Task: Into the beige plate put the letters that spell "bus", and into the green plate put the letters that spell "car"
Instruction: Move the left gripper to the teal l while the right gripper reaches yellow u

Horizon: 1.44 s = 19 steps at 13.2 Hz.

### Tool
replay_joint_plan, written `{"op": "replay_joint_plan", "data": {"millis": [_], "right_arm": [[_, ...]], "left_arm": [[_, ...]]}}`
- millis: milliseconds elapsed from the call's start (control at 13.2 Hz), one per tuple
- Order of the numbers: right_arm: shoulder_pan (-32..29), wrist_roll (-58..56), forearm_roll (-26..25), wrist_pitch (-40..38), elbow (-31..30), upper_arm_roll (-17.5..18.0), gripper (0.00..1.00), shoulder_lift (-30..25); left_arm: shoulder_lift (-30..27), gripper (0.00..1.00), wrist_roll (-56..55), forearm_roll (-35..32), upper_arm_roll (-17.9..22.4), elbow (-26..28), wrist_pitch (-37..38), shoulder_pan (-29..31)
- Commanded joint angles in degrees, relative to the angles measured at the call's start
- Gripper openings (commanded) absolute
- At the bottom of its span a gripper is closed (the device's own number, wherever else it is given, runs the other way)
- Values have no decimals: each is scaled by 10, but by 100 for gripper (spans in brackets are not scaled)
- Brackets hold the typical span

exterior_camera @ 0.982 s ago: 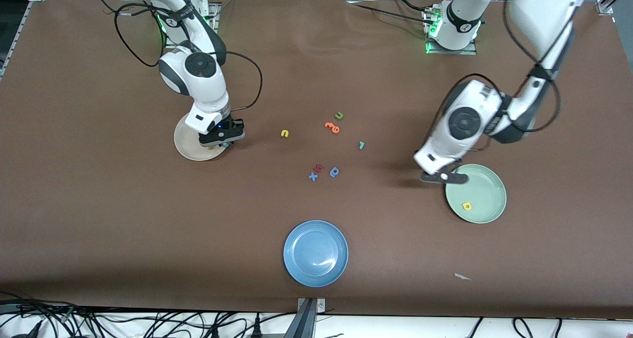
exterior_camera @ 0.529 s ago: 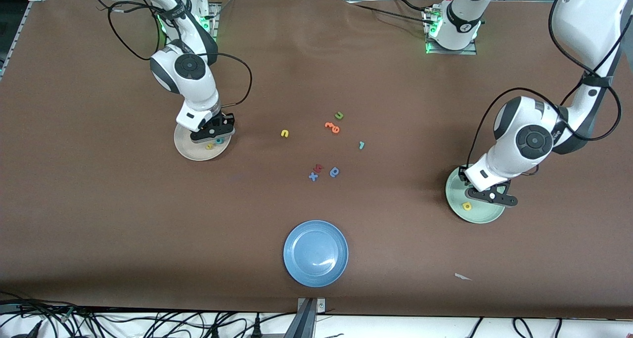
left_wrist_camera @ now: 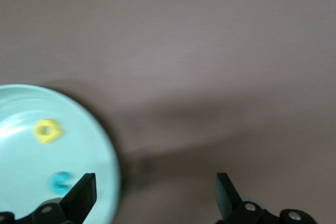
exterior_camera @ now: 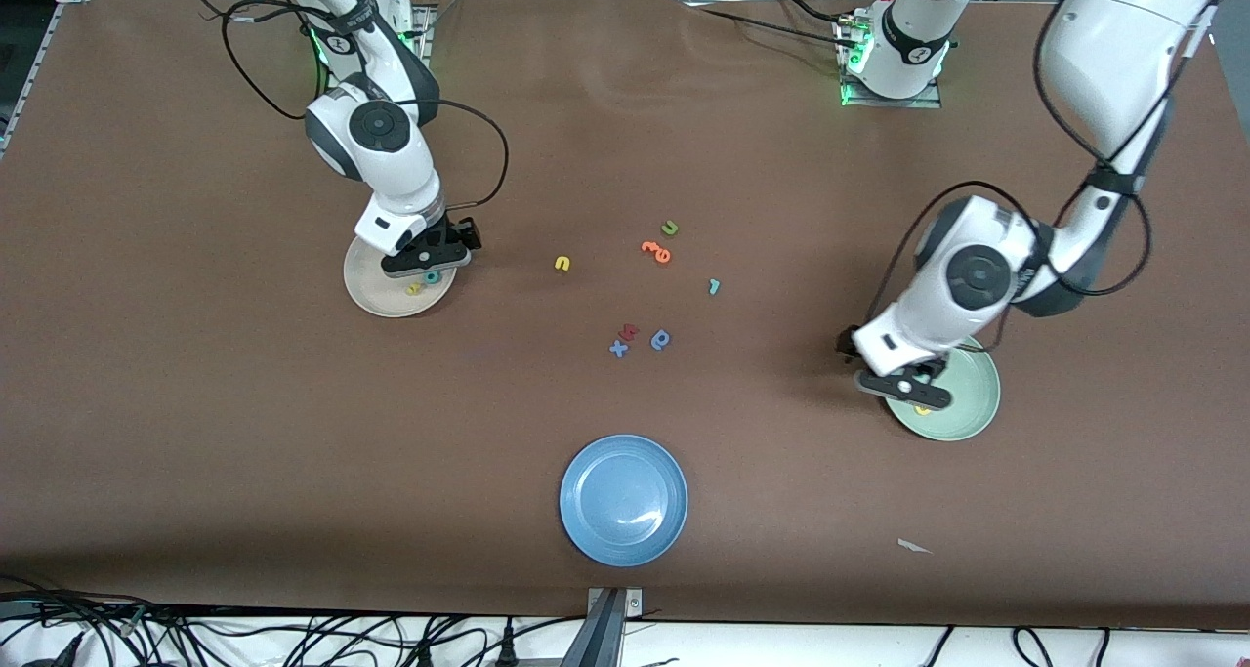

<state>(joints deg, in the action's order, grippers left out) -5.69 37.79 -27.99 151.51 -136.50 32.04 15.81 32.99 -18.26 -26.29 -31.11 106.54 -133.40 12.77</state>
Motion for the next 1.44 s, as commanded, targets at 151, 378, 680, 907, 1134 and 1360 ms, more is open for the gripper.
{"op": "replay_joint_plan", "data": {"millis": [151, 378, 680, 907, 1134, 1360], "right_arm": [[90, 159, 20, 13, 65, -4, 96, 55], [167, 235, 16, 13, 113, -40, 96, 98], [206, 249, 10, 14, 145, -56, 96, 149], [233, 250, 9, 13, 167, -76, 94, 168], [237, 249, 7, 13, 170, -80, 89, 172], [237, 249, -19, 13, 170, -87, 73, 175]], "left_arm": [[8, 98, -176, -8, -2, 13, 11, -120], [15, 94, -200, -2, -3, 42, -3, -151], [15, 92, -252, -7, -2, 86, -89, -177], [23, 83, -273, -10, -1, 84, -92, -205], [30, 69, -273, -11, 1, 83, -92, -206], [31, 66, -271, -11, 3, 80, -92, -205]]}}
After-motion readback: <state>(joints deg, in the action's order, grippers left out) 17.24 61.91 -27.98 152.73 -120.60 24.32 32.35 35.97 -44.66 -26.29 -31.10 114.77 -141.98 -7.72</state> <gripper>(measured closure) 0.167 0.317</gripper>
